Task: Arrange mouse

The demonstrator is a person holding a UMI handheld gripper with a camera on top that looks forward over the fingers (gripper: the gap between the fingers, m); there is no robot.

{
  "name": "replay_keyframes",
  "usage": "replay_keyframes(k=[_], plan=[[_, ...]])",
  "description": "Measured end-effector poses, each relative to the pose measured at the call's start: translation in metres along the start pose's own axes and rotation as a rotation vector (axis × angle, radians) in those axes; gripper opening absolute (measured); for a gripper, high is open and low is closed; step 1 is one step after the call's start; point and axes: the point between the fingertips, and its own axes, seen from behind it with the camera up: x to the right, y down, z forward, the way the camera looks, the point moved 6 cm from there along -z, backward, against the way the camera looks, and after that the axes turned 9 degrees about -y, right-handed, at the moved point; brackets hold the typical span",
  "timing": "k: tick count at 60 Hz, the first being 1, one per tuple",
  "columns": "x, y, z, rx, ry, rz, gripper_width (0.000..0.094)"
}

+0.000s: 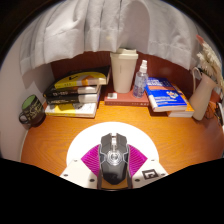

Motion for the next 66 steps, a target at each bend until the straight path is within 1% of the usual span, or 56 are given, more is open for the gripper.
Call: replay_keyframes(k=[7,12,15,16,19,20,21,22,24,26,28,35,41,48,54,66], plan=[[-0.001,0.001,-0.001,-0.007,0.017,0.003,0.0351],[0.0,0.001,-0.001,-0.003,0.016,0.013,0.0427],[0.0,0.001,0.0,-0.01,0.012,0.023,0.0457],[0.0,0.001,-0.001,-0.015,0.009,0.025,0.0502],[0.001,0.0,-0.005,-0.03,0.006,0.03,0.0566],[0.001,-0.001,-0.007,-0.031,0.007,0.03,0.056],[0.001,-0.003,-0.01,-0.029,0.008,0.03,0.0605],[0.002,-0.006,-0.014,-0.025,0.01,0.028,0.0689],[0.003,-0.013,-0.024,-0.007,0.013,0.023,0.0772],[0.002,-0.021,-0.036,0.018,0.01,0.02,0.0829],[0.0,-0.028,-0.049,0.039,0.002,0.016,0.0863],[-0.006,-0.048,-0.108,0.104,-0.029,-0.005,0.0867],[-0.005,-0.052,-0.166,0.163,-0.047,-0.023,0.0867],[0.005,-0.037,-0.227,0.208,-0.043,-0.043,0.0864],[0.021,-0.019,-0.269,0.228,-0.037,-0.03,0.0866],[0.051,0.021,-0.324,0.249,-0.036,0.005,0.0849]])
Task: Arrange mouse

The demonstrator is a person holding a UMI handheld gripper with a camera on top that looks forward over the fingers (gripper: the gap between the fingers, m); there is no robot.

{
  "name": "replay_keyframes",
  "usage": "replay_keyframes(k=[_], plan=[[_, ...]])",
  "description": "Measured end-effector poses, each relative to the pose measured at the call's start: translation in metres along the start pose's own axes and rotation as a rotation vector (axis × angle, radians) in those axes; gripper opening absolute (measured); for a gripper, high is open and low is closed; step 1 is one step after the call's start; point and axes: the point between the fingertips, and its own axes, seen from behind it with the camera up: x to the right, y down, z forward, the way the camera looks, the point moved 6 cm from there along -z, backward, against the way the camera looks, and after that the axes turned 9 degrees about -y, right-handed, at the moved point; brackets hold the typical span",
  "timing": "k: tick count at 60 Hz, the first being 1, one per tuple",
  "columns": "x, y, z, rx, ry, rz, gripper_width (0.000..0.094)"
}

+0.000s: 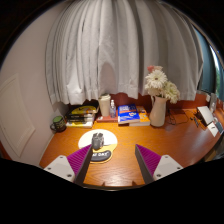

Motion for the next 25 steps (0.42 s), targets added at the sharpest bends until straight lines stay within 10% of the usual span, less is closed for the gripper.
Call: replay_keyframes(k=[25], plan=[[0.041,0.024,-0.062,0.024,0.039,0.035,0.085]])
